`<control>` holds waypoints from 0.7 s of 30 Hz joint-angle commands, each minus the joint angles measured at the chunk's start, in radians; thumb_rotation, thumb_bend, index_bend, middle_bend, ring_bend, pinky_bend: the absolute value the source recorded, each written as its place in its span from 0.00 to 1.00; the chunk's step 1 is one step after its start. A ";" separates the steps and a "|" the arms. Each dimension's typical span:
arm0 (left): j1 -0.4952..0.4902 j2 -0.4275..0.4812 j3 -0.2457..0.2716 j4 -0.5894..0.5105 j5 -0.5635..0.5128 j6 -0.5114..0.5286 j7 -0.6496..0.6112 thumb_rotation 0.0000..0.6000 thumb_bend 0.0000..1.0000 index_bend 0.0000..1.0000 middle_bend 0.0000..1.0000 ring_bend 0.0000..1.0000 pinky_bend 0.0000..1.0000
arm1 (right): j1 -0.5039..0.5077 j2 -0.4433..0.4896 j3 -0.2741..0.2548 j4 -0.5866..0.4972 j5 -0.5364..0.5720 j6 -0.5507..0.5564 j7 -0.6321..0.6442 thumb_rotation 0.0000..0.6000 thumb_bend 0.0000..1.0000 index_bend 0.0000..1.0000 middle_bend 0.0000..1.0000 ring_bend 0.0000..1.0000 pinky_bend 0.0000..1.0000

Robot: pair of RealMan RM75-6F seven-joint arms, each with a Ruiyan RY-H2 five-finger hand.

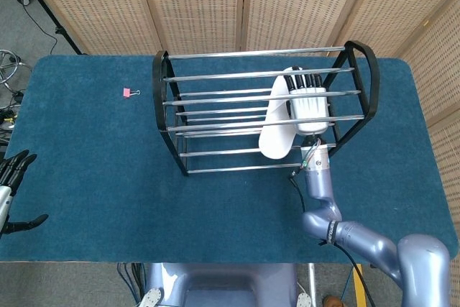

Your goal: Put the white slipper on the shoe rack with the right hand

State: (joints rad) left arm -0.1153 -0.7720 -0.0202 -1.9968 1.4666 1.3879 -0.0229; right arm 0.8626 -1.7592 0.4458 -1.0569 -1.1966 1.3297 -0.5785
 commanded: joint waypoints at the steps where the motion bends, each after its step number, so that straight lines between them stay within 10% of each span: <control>1: 0.000 -0.001 0.001 0.000 0.002 0.001 0.001 1.00 0.00 0.00 0.00 0.00 0.00 | -0.024 0.032 -0.020 -0.068 -0.011 0.013 -0.004 1.00 0.31 0.29 0.23 0.23 0.28; 21: 0.004 -0.011 0.010 -0.013 0.019 0.007 0.041 1.00 0.00 0.00 0.00 0.00 0.00 | -0.189 0.253 -0.126 -0.532 -0.055 0.006 0.183 1.00 0.31 0.32 0.24 0.23 0.28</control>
State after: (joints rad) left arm -0.1112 -0.7824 -0.0103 -2.0097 1.4856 1.3944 0.0181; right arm 0.6920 -1.5256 0.3388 -1.5659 -1.2349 1.3349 -0.4155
